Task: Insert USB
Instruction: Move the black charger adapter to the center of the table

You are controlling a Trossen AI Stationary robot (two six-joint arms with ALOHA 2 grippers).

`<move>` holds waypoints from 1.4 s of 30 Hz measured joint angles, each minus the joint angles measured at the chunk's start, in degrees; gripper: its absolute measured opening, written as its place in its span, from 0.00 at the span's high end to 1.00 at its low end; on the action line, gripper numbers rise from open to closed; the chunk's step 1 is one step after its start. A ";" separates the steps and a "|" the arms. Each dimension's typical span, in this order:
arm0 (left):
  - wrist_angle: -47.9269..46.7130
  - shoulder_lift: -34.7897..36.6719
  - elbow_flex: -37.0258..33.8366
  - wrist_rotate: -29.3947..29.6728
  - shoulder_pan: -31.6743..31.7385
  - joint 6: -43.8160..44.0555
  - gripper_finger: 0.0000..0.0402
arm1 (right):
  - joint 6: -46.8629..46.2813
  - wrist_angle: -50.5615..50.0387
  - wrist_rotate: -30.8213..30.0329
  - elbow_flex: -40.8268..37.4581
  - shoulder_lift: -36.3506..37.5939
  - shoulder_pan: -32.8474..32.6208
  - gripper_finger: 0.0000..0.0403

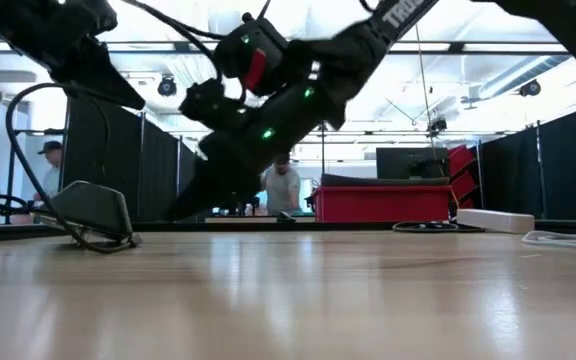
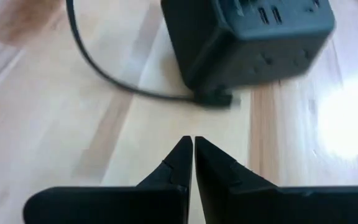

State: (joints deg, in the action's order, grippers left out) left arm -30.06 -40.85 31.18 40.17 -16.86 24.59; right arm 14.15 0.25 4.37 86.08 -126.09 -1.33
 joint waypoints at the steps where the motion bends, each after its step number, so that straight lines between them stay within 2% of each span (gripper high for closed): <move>1: -1.24 -0.06 0.00 0.67 0.00 0.69 0.89 | 0.00 -2.59 -0.09 0.00 1.08 -0.07 1.00; 4: -4.49 -0.47 0.00 4.09 0.04 5.86 0.89 | -1.87 -7.03 0.03 -0.26 4.05 -0.36 0.99; 7: -5.52 -1.63 0.00 10.21 0.99 10.32 0.89 | -5.64 -7.16 0.07 -2.03 7.10 -0.41 0.99; 10: -5.63 -3.38 0.99 11.06 6.26 9.44 0.89 | -6.88 -7.11 -0.10 -4.82 10.58 -0.61 0.99; 14: -5.39 -6.55 5.93 -0.41 20.77 1.28 0.89 | -6.66 -6.80 0.13 -9.03 14.48 -1.14 0.99; 22: -12.06 -17.92 18.59 -29.18 57.86 -6.98 0.78 | -7.08 0.21 0.10 -17.02 17.30 -2.26 0.99; 25: -13.20 -23.45 22.18 -38.37 66.00 -12.32 0.73 | -7.04 2.57 0.12 -19.94 17.32 -3.34 0.99; 27: -14.27 -26.89 24.42 -40.73 68.46 -14.16 0.70 | -7.08 3.20 0.10 -21.47 17.34 -4.06 0.99; 29: -16.03 -30.23 27.11 -39.45 69.00 -15.61 0.68 | -7.10 3.43 0.01 -22.83 17.36 -4.67 0.99; 31: -18.97 -33.79 30.34 -35.13 69.02 -17.97 0.66 | -7.40 3.48 0.08 -23.95 17.36 -5.24 0.99; 36: -32.88 -44.93 39.99 -25.64 69.57 -20.32 0.65 | -8.69 7.63 0.14 -25.46 17.43 -6.30 0.99; 42: -42.58 -56.55 49.86 -24.04 72.15 -20.87 0.64 | -9.68 9.49 0.59 -25.75 17.44 -8.00 0.99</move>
State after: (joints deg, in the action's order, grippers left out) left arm -72.64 -97.39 81.04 16.13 55.29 3.72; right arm 4.47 9.75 4.96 60.34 -108.65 -9.33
